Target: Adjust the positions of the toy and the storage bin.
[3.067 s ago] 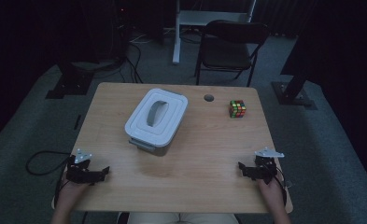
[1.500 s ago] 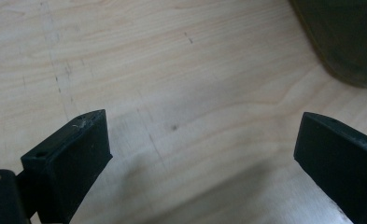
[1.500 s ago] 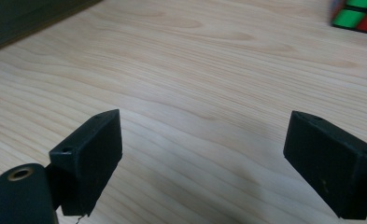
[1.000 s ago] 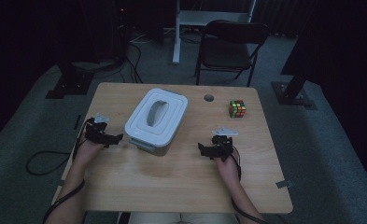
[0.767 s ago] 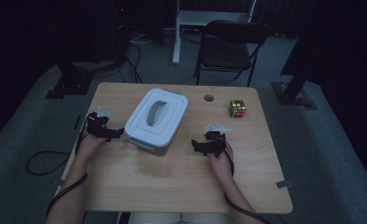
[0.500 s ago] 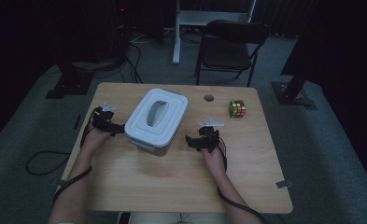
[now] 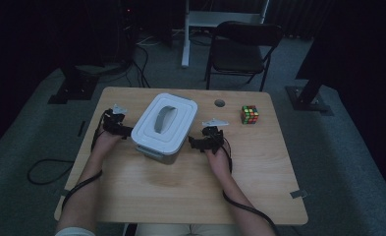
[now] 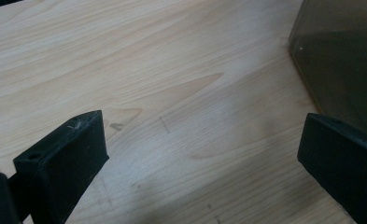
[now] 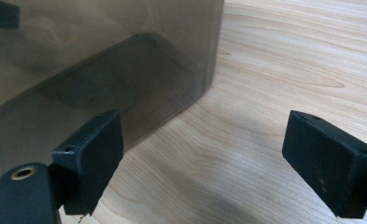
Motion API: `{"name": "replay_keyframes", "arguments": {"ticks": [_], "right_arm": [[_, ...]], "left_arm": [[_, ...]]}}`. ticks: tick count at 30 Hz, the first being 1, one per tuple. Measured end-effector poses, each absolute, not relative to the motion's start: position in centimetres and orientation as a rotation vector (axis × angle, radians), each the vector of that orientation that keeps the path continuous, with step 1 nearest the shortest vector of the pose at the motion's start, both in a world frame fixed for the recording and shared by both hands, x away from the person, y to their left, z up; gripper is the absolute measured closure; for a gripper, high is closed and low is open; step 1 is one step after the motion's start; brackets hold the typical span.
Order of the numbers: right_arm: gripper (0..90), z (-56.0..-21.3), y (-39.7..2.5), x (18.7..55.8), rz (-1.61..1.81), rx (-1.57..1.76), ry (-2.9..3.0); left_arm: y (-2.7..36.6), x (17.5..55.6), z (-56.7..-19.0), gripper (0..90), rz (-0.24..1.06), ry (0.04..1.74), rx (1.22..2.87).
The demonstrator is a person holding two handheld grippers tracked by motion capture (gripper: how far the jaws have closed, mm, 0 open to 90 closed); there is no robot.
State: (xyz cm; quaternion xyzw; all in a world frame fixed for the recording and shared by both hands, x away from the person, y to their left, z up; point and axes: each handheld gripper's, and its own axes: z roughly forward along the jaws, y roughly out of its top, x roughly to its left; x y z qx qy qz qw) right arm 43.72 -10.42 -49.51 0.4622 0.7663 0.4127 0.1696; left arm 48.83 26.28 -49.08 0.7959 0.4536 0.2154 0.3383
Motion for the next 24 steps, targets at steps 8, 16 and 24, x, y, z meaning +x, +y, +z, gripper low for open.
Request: {"name": "replay_keyframes", "arguments": {"ticks": [8,16,24], "right_arm": [[12.2,-49.3,-9.9,43.8,1.155,1.286,2.186],[12.5,-49.5,-10.3,43.9,1.147,1.282,2.178],[14.2,-49.6,-11.7,44.0,1.173,1.262,2.227]], "left_arm": [[24.9,48.7,-49.2,2.1,0.528,1.146,2.1],[24.0,47.9,-49.0,2.1,0.51,1.106,2.096],[22.5,47.1,-49.0,2.1,0.47,1.108,2.082]]}}
